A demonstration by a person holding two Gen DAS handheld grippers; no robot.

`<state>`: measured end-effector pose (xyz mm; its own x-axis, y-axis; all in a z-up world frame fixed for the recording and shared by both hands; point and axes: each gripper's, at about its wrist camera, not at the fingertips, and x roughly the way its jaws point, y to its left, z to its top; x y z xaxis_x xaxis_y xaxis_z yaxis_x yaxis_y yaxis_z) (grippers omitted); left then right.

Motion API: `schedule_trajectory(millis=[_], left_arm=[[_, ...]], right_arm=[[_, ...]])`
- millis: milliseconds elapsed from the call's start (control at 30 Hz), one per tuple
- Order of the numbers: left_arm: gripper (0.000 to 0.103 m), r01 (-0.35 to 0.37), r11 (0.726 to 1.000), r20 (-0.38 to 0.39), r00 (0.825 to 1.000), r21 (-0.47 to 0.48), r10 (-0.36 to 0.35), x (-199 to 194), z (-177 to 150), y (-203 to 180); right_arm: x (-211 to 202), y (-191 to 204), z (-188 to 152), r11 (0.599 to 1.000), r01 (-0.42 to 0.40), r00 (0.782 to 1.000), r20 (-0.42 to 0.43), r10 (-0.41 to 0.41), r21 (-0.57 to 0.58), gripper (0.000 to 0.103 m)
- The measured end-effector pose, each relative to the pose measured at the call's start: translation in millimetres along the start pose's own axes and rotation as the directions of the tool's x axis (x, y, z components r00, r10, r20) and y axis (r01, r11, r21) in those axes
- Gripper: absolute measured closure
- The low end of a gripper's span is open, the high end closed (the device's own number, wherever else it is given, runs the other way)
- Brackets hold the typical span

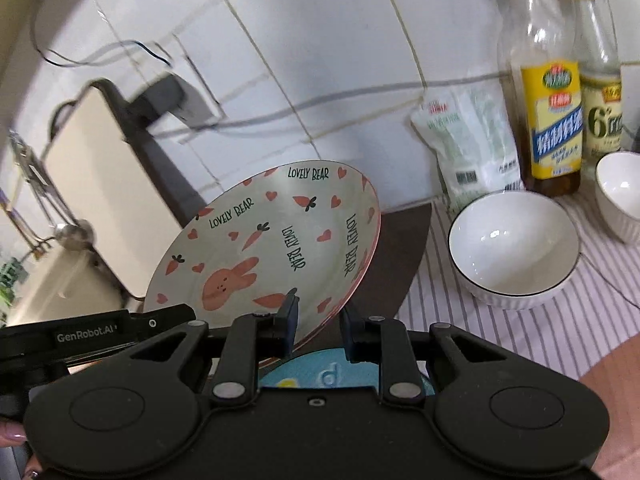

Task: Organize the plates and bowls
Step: 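Carry the bunny plate with both grippers onto the blue plate and release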

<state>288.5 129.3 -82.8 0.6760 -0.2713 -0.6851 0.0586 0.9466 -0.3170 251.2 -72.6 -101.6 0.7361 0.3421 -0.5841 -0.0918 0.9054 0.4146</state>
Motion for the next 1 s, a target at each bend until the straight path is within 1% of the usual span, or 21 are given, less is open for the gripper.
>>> schedule_trajectory(millis=[133,233,367,500,667,800,1000], left_arm=[[0.088,0.011,1.000,0.006,1.000,0.000,-0.011,-29,-5,-6],[0.088,0.016,1.000,0.001,1.000,0.010,-0.016,-47,-13,-11],[0.088,0.027,1.000,-0.028,0.999,0.000,-0.027,-63,-32,-16],[0.088,0.039,0.999,-0.076,0.996,-0.025,-0.041,-66,-52,-17],[0.088,0.057,0.998,-0.130,0.990,-0.020,-0.059,-65,-78,-19],[0.088,0.049,0.998,-0.171,0.984,-0.036,-0.055,-59,-94,-18],[0.088,0.015,0.999,-0.220,0.975,-0.044,-0.025,-40,-104,-17]], right_arm=[[-32,8,-2,1.000,-0.015,1.000,0.018,0.016,-0.009,0.076],[-53,10,-10,1.000,-0.020,1.000,0.023,0.020,-0.007,0.076],[-78,5,-25,1.000,-0.012,1.000,0.023,0.012,0.005,0.076],[-95,-3,-44,1.000,0.009,1.000,0.007,-0.010,0.022,0.076],[-105,-14,-65,0.999,0.043,0.999,-0.032,-0.042,0.030,0.076],[-103,-24,-77,0.997,0.053,0.997,-0.064,-0.050,0.047,0.076],[-91,-31,-92,0.996,0.073,0.992,-0.111,-0.068,0.047,0.076]])
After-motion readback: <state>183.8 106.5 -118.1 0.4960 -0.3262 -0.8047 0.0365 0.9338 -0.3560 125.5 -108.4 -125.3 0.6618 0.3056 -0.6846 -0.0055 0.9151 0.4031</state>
